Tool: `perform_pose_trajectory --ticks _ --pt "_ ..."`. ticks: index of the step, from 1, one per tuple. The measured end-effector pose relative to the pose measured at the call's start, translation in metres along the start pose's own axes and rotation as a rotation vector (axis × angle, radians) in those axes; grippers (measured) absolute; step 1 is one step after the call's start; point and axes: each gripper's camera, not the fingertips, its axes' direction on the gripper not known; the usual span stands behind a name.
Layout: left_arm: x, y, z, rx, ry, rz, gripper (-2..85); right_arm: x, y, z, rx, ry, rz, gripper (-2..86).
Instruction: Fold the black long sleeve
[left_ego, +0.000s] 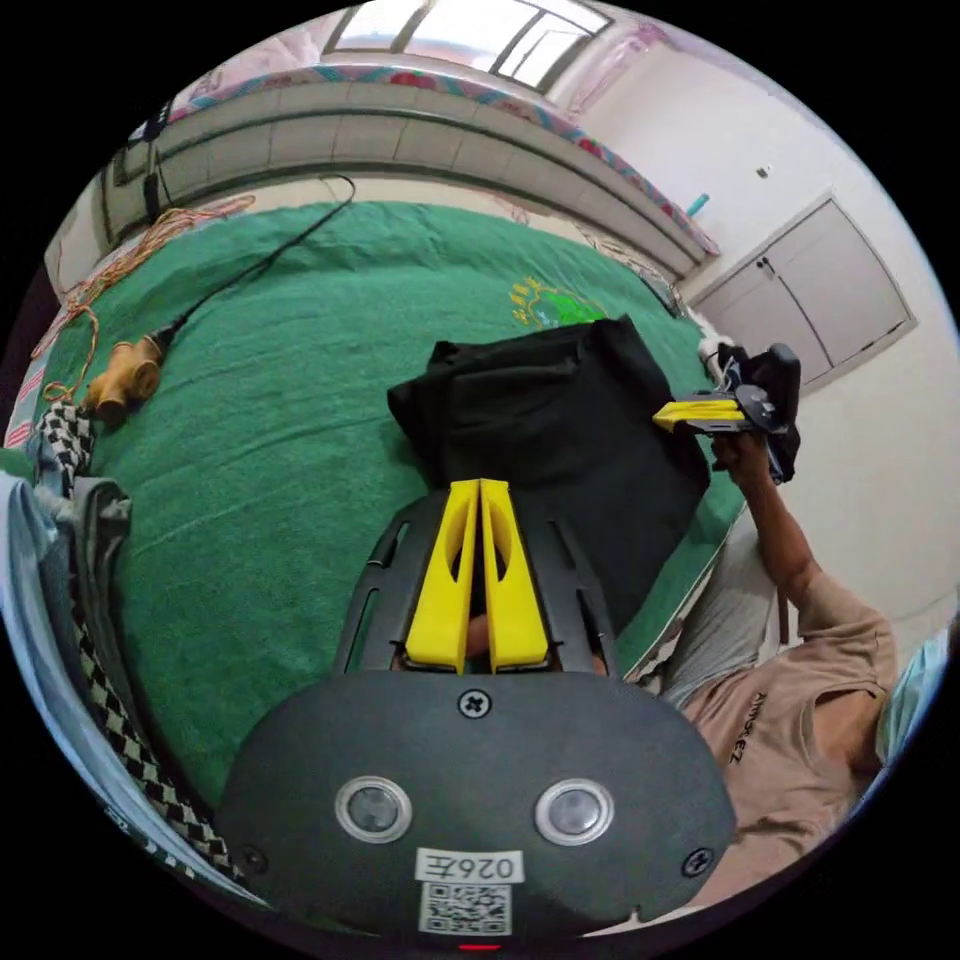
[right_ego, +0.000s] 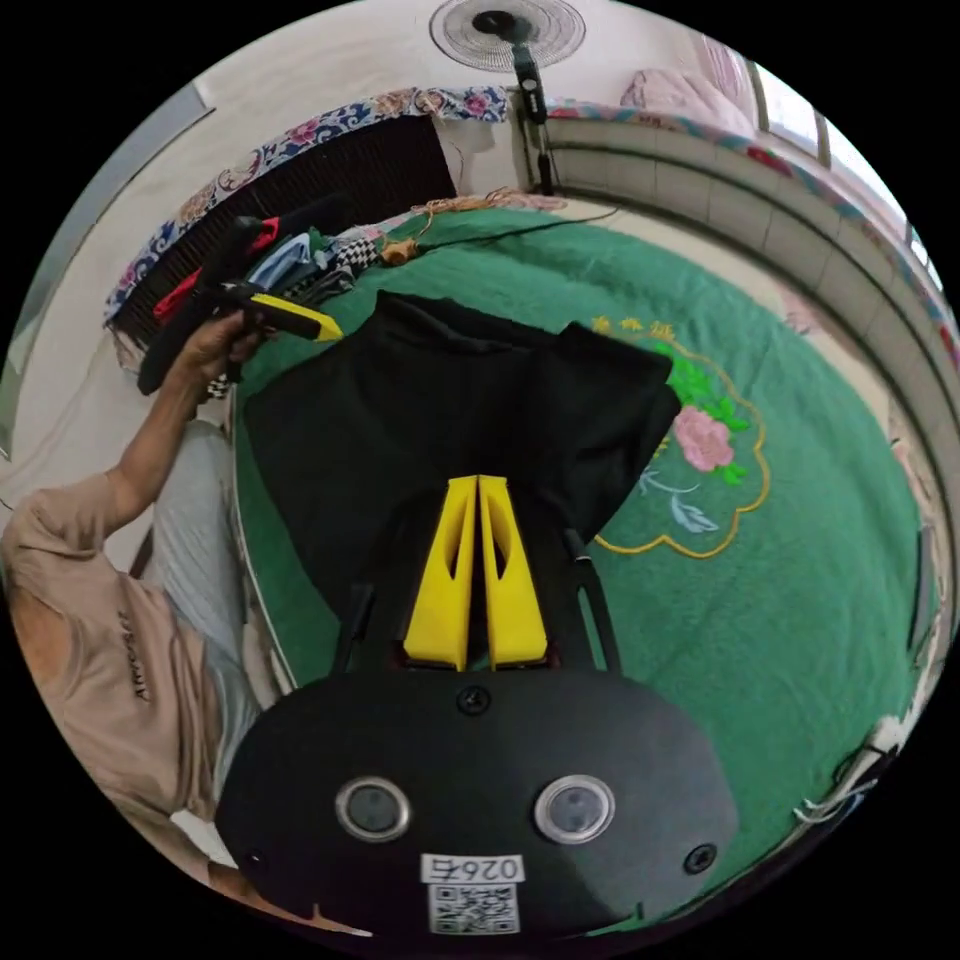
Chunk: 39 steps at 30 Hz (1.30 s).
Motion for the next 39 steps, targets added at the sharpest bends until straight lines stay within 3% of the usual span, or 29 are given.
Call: perform_pose_trajectory --ticks 2,4,6,8,12,14,20,25,30,33,36,39 --pt "-0.003 0.004 -0.014 0.133 0.051 -0.021 2.0 -0.012 0.006 -0.022 0.118 0.151 -0.016 -0.4" --pt "0.001 0.005 -0.02 0.246 -0.003 -0.016 10.7 -0.015 0.01 -0.036 0.208 0.219 0.005 0.5" --pt "0.004 -0.004 -0.01 0.181 -0.04 0.016 15.3 -0.007 0.014 -0.043 0.244 0.215 0.063 3.0" --pt "0.005 -0.017 0.007 0.079 -0.008 0.033 16.6 0.02 0.017 -0.04 0.191 0.09 0.159 9.4" --pt "0.007 -0.042 0.048 -0.079 0.06 0.049 19.2 0.078 0.037 -0.028 0.181 -0.179 0.363 11.8" --pt "0.013 -0.05 0.049 -0.079 -0.006 0.078 17.9 0.111 0.05 -0.018 0.194 -0.329 0.45 12.2" --pt "0.009 -0.064 0.055 -0.007 0.12 0.05 18.3 0.15 0.052 0.031 0.172 -0.604 0.511 12.0" --pt "0.005 -0.081 0.059 -0.036 0.132 0.013 13.8 0.169 0.061 0.029 0.208 -0.73 0.518 13.3" --pt "0.019 -0.09 0.062 -0.06 0.115 0.047 15.1 0.185 0.084 0.002 0.234 -0.617 0.585 16.1" --pt "0.03 -0.093 0.065 -0.069 0.093 0.079 15.8 0.189 0.091 0.01 0.218 -0.658 0.603 17.2" --pt "0.038 -0.095 0.07 -0.061 0.076 0.093 15.2 0.18 0.087 0.025 0.205 -0.684 0.571 16.3" --pt "0.043 -0.093 0.073 -0.045 0.064 0.102 13.4 0.167 0.087 0.026 0.185 -0.575 0.553 13.6"
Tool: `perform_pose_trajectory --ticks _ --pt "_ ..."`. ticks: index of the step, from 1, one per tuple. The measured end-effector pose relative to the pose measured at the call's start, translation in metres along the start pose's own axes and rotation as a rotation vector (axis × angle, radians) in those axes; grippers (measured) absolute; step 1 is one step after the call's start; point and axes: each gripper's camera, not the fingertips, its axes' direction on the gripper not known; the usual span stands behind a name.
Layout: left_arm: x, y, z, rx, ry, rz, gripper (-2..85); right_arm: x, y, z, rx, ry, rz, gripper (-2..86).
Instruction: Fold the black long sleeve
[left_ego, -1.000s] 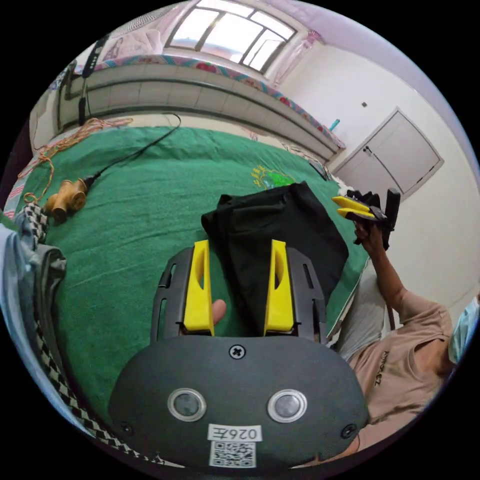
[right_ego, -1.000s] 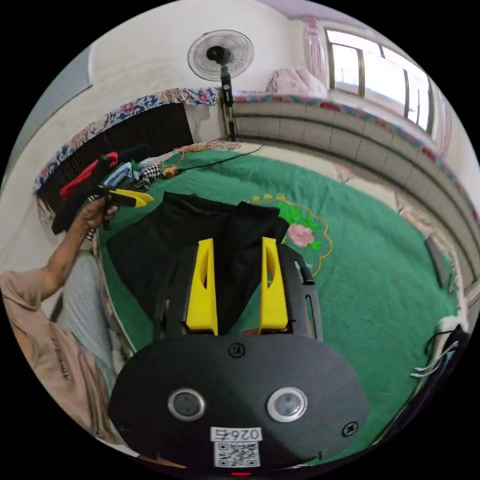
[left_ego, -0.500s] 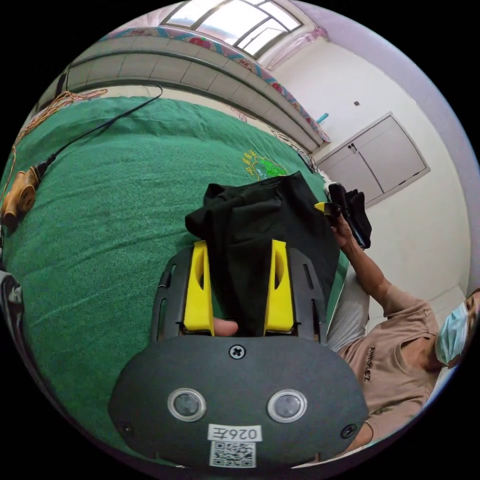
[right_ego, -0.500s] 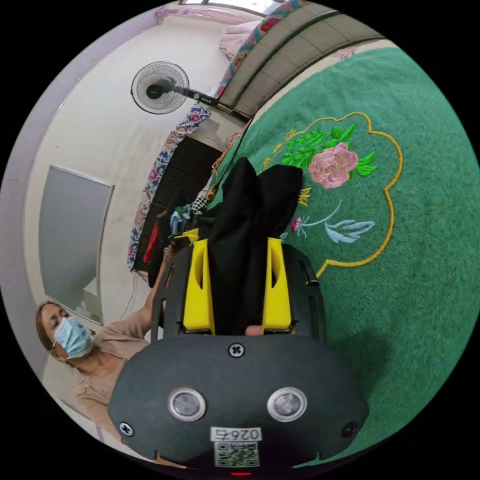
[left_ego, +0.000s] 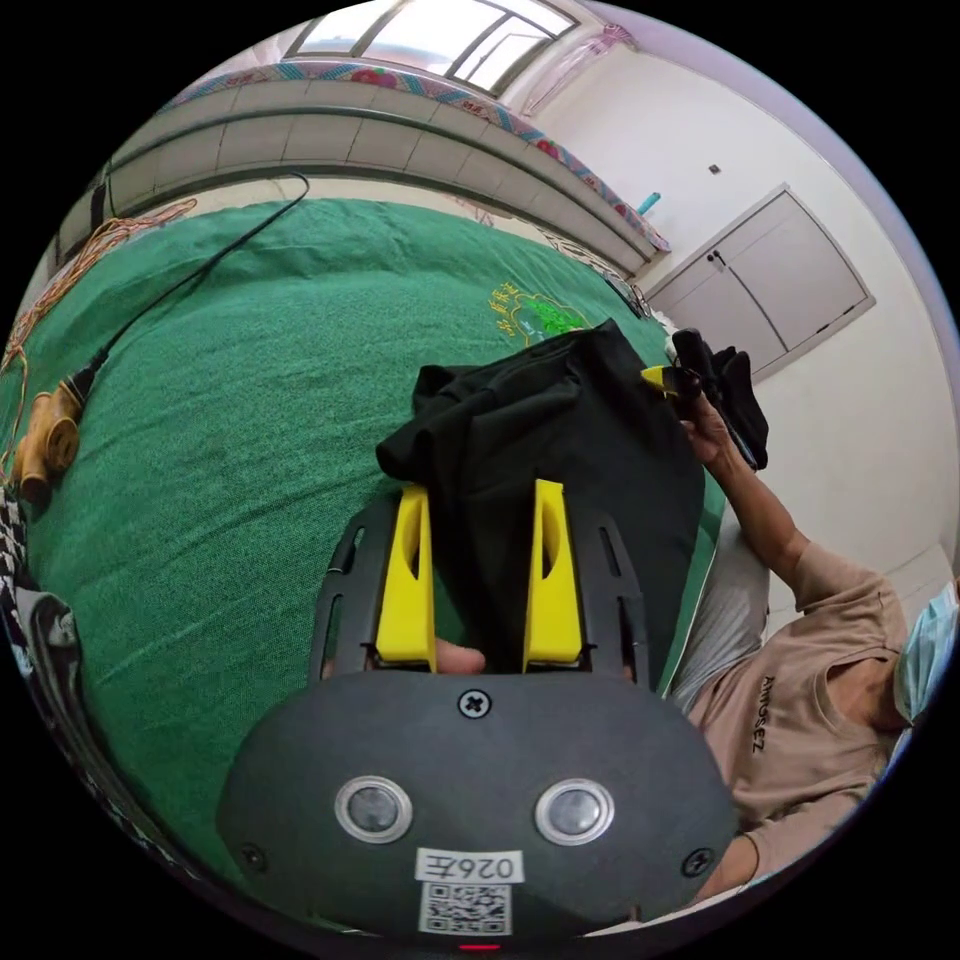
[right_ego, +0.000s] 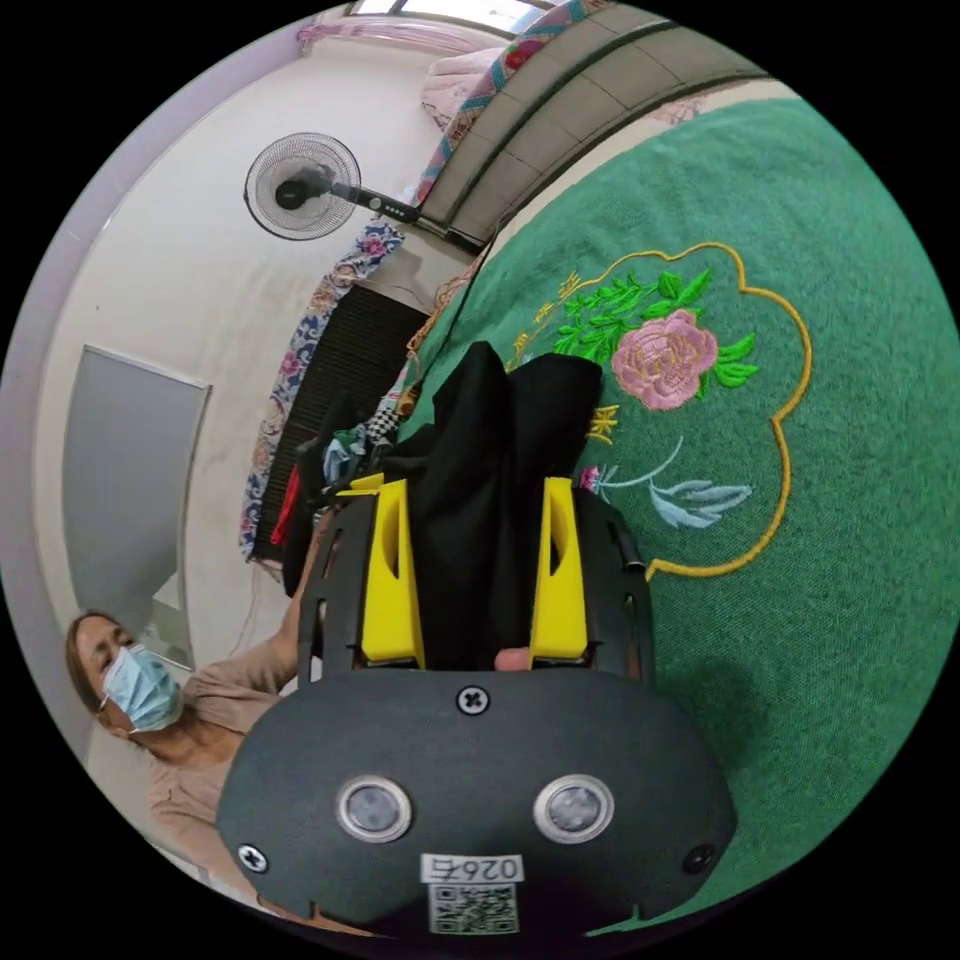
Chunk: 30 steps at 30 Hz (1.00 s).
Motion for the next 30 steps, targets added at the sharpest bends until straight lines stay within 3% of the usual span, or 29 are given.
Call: perform_pose_trajectory --ticks 5,12,18,22,30 --pt "0.008 -0.001 0.016 0.003 0.153 -0.009 8.3 -0.002 0.022 0.004 -0.039 -0.012 -0.018 11.0" --pt "0.03 0.002 0.03 0.002 0.136 0.006 7.3 0.0 0.055 0.003 -0.059 0.052 -0.031 5.9" --pt "0.052 0.011 0.034 0.035 0.176 0.017 6.0 -0.057 0.106 -0.012 0.008 0.283 -0.221 3.8" --pt "0.093 0.024 0.02 0.154 0.153 0.052 5.8 -0.121 0.165 -0.027 0.111 0.452 -0.401 3.7" --pt "0.252 0.047 -0.03 0.434 -0.049 0.313 5.8 -0.198 0.308 -0.095 0.384 0.484 -0.527 3.4"
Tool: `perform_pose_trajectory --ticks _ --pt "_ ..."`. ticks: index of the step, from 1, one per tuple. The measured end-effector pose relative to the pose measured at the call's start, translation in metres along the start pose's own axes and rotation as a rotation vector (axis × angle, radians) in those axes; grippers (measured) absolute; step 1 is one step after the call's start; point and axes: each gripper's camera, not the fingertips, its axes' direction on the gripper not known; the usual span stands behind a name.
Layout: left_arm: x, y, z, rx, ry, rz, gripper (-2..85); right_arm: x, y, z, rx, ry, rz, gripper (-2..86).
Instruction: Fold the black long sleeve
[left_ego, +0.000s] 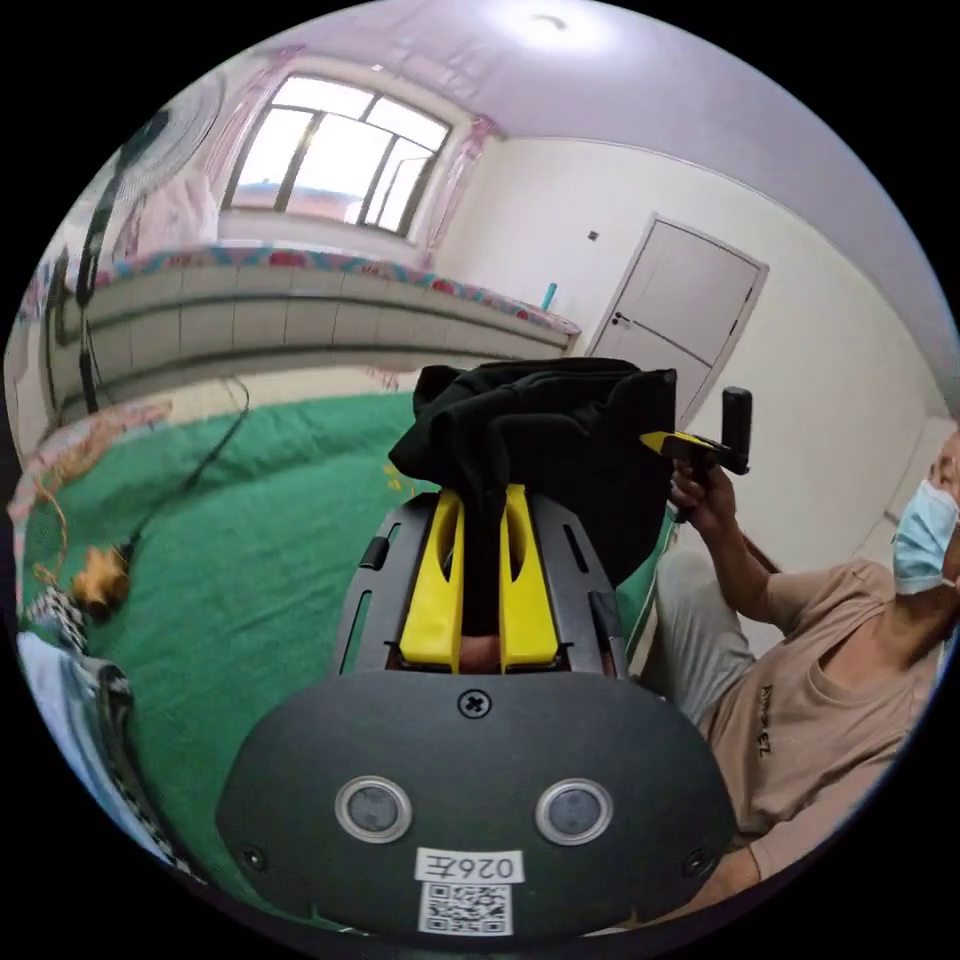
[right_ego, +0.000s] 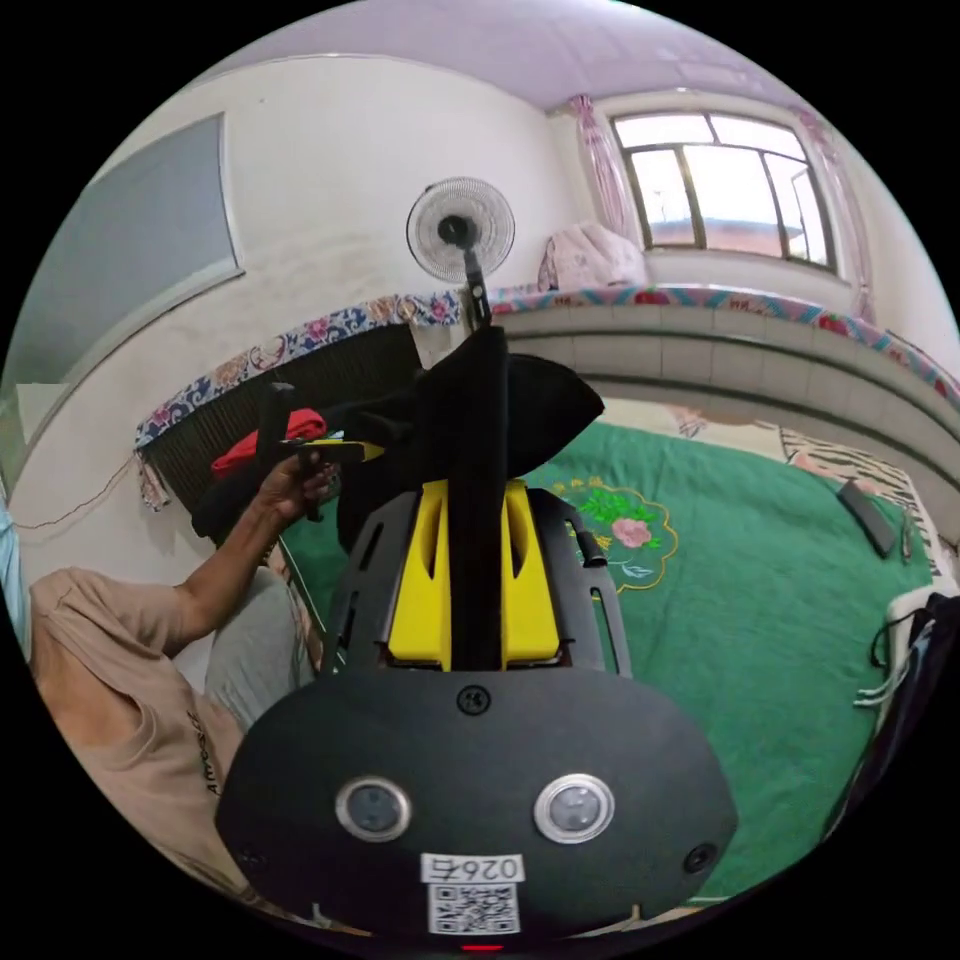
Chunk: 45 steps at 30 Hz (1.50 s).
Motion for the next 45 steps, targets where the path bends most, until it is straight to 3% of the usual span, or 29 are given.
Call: perform_pose_trajectory --ticks 5,13,18,20,22,24,29,32,34,35,37,41,45 --pt "0.122 -0.086 0.042 -0.004 -0.071 0.288 5.7 0.001 0.052 -0.12 0.183 0.151 0.058 3.3" --pt "0.364 -0.228 0.255 -0.091 0.149 0.695 5.7 0.074 0.162 -0.288 0.408 0.48 0.31 3.7" --pt "0.483 -0.264 0.438 -0.213 0.313 0.723 7.7 0.157 0.256 -0.354 0.517 0.669 0.616 5.0" --pt "0.501 -0.267 0.506 -0.356 0.302 0.621 7.5 0.208 0.294 -0.363 0.4 0.805 0.802 7.4" --pt "0.513 -0.252 0.548 -0.406 0.387 0.564 5.2 0.231 0.322 -0.367 0.355 0.751 0.907 8.5" --pt "0.522 -0.23 0.545 -0.318 0.426 0.622 3.8 0.217 0.341 -0.374 0.449 0.703 0.839 8.7" --pt "0.546 -0.157 0.509 0.018 0.263 0.736 -0.4 0.125 0.328 -0.342 0.525 1.039 0.535 3.8" --pt "0.565 -0.131 0.532 -0.075 0.228 0.745 -0.8 0.116 0.294 -0.291 0.331 1.108 0.327 -0.1" --pt "0.585 -0.114 0.565 -0.222 0.145 0.822 -0.9 0.131 0.286 -0.256 0.157 1.231 0.3 -0.9" --pt "0.588 -0.109 0.567 -0.217 0.137 0.849 -1.0 0.147 0.289 -0.236 0.022 1.342 0.328 -1.1" --pt "0.591 -0.103 0.566 -0.221 0.167 0.844 -1.0 0.156 0.305 -0.22 -0.025 1.432 0.331 -1.3" --pt "0.585 -0.099 0.544 -0.284 0.194 0.758 -0.8 0.121 0.329 -0.23 0.189 1.387 0.443 -1.2" --pt "0.558 -0.065 0.468 -0.17 0.139 0.763 -0.8 0.051 0.326 -0.224 0.379 1.416 0.347 -1.1"
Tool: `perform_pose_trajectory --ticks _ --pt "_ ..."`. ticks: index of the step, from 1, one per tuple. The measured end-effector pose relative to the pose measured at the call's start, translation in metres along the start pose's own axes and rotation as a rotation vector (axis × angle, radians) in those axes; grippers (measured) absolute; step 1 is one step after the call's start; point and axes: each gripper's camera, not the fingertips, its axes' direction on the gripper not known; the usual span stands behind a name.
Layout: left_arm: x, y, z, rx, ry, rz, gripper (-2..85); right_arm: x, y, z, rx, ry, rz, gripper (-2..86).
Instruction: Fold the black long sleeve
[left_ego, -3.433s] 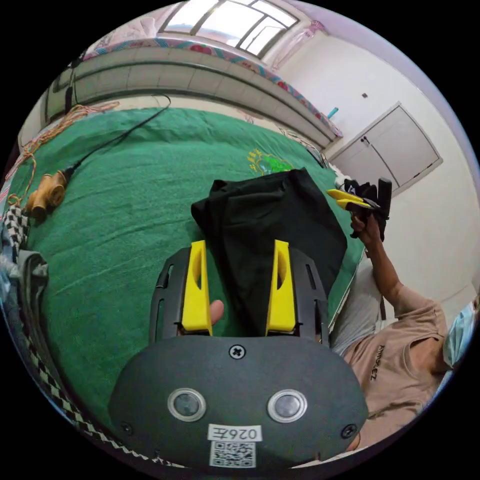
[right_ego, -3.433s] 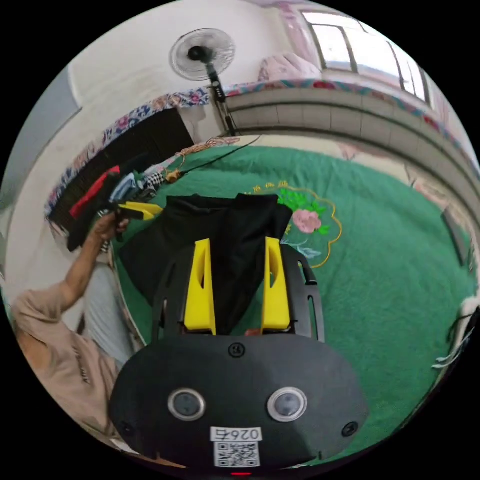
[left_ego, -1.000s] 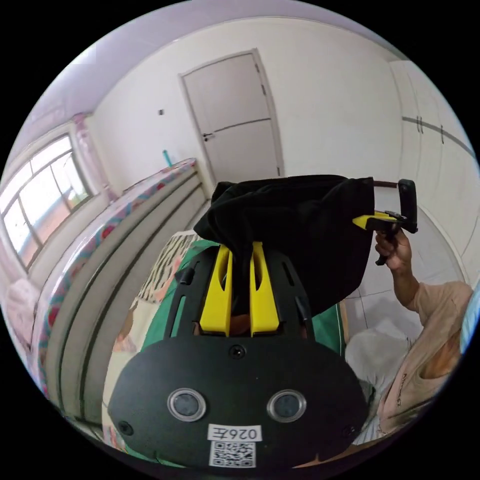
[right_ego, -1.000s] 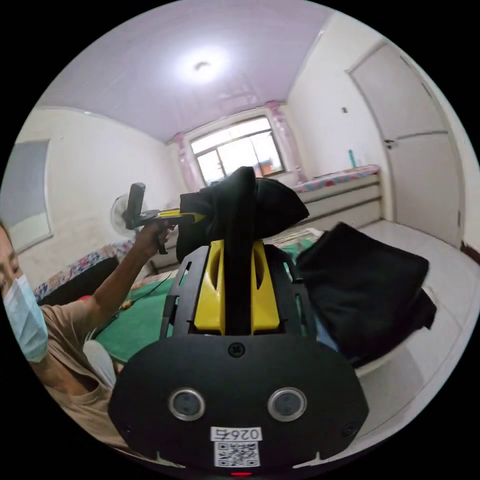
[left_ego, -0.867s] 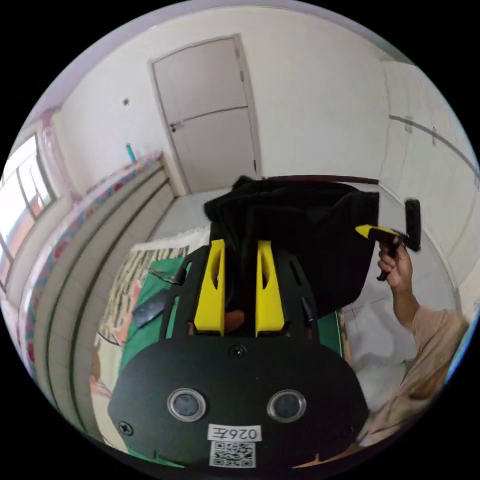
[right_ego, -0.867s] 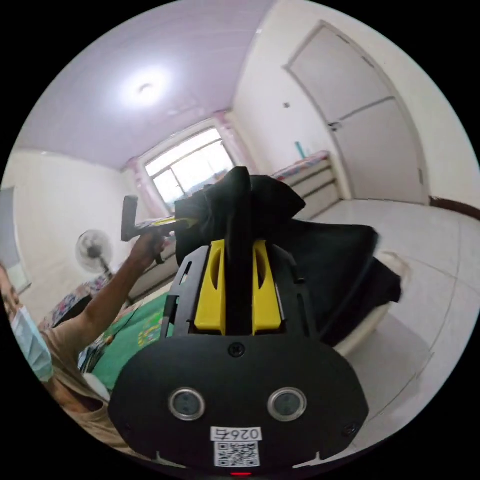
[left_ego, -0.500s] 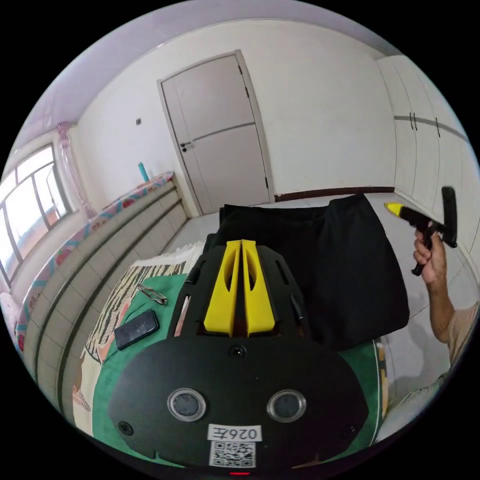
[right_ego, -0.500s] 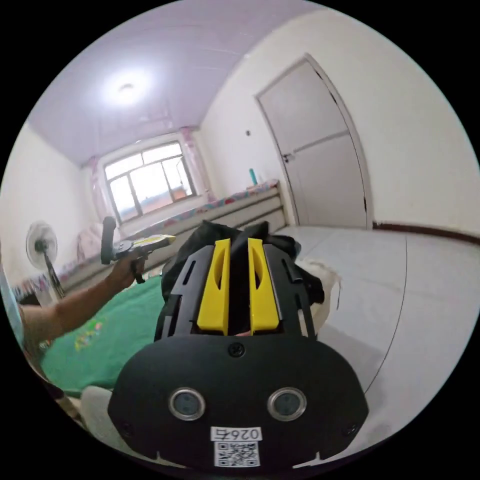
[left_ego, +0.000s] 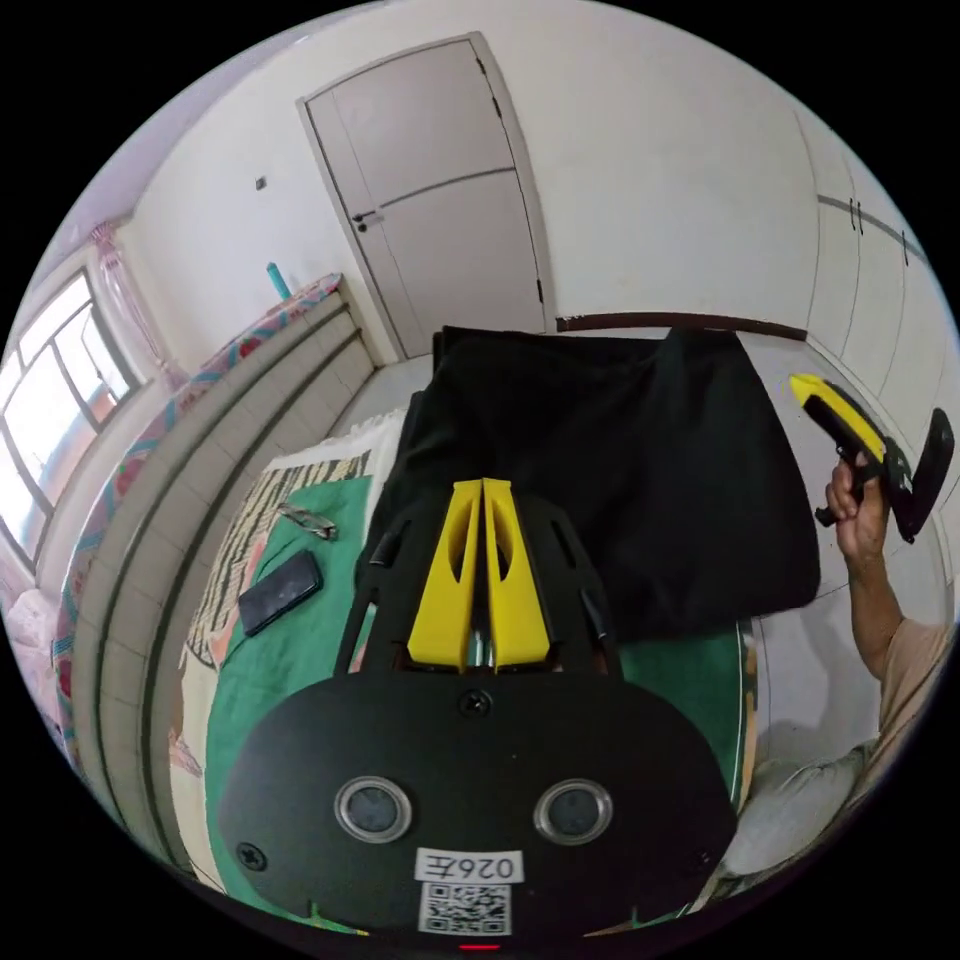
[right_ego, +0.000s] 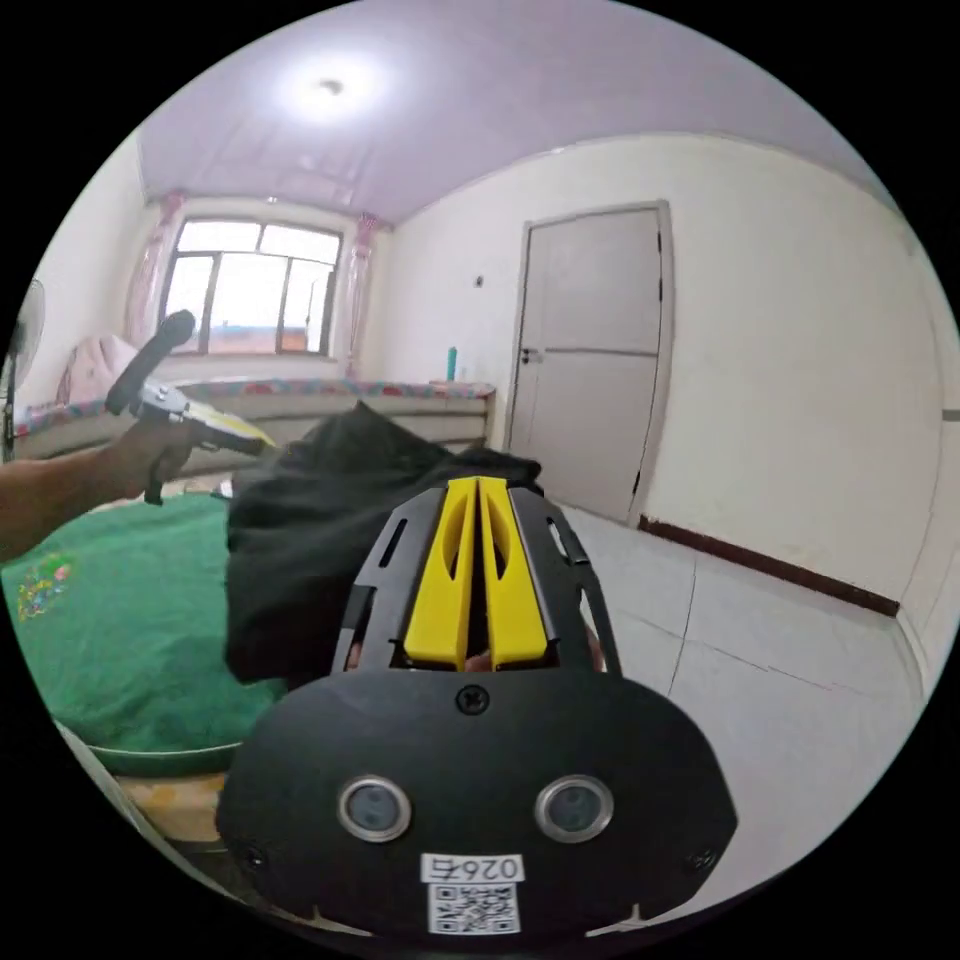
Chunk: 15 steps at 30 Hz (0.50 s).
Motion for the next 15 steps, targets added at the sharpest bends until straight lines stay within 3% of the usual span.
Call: perform_pose_trajectory --ticks 3,8,15 --pt "0.013 0.06 -0.074 0.036 -0.091 -0.01 -0.8 -0.028 -0.007 -0.044 0.049 -0.251 0.016 -1.2" --pt "0.03 0.182 -0.225 0.042 -0.219 -0.075 -0.8 -0.127 -0.032 -0.066 -0.104 -0.752 -0.036 -1.0" --pt "0.079 0.431 -0.479 -0.066 -0.637 -0.49 -0.7 -0.32 -0.054 -0.115 -0.303 -1.225 -0.287 -0.9"
